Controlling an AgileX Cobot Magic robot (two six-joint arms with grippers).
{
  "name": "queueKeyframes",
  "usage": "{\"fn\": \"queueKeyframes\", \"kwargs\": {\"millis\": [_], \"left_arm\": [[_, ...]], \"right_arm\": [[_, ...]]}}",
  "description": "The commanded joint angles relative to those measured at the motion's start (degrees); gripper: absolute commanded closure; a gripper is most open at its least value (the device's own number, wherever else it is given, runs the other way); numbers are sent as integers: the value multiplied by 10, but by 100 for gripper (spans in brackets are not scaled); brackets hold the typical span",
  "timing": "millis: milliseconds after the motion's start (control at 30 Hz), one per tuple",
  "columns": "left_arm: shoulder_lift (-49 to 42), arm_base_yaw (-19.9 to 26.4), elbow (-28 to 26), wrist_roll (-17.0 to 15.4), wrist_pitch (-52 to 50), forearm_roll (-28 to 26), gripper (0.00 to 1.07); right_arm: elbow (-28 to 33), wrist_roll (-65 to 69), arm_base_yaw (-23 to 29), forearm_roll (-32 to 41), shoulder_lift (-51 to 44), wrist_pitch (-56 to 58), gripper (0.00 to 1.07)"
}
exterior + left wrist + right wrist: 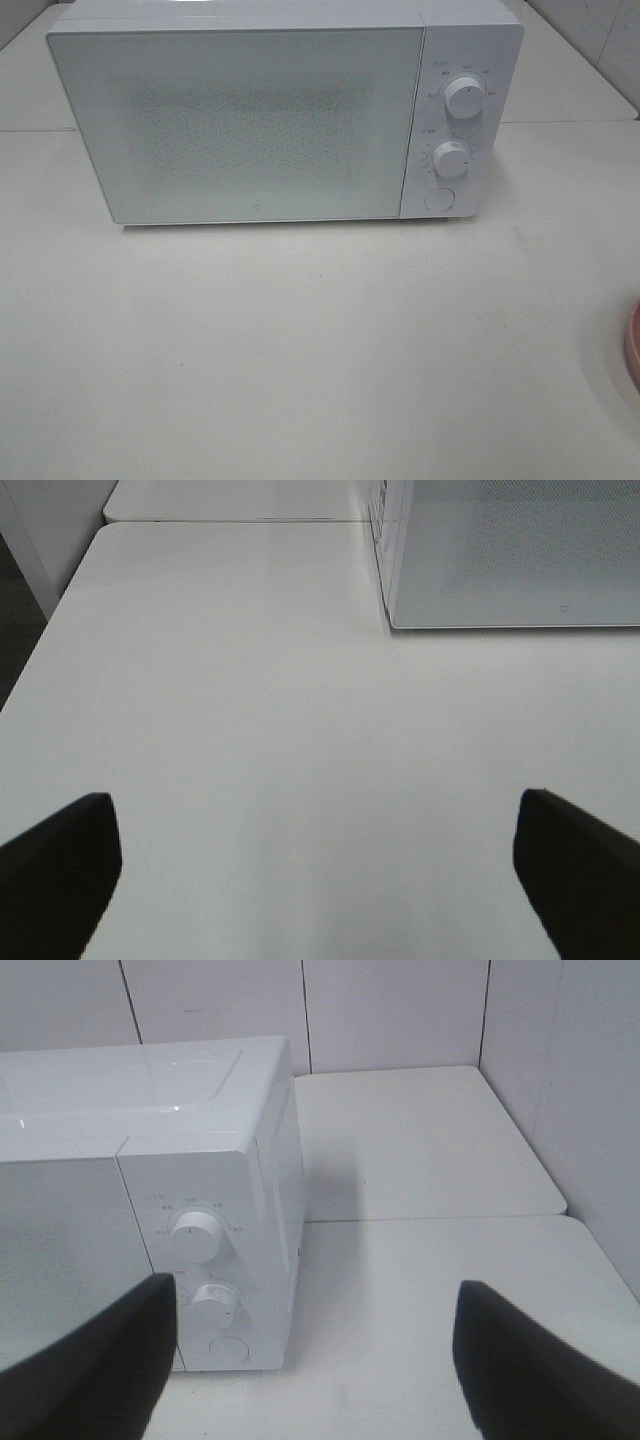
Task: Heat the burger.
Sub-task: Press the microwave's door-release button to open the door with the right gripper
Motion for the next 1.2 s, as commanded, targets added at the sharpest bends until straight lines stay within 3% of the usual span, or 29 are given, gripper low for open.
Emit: {"fn": "queueKeyframes", "kwargs": {"millis": [33, 400, 667, 833, 1200], "left_arm": [[-11, 1, 1, 0, -6, -5, 6], [-11, 1, 1, 0, -6, -5, 6], [-11, 1, 1, 0, -6, -5, 6], [-11, 1, 1, 0, -6, -5, 6], [-11, 1, 1, 0, -6, -5, 6]], "right_arm": [[-3, 1, -1, -5, 43, -30, 35], [-3, 1, -1, -5, 176, -105, 35], [-2, 1, -1, -6, 221, -162, 35], [52, -1, -1, -6, 262, -319, 35], [97, -44, 14, 11, 326, -438, 35]]}}
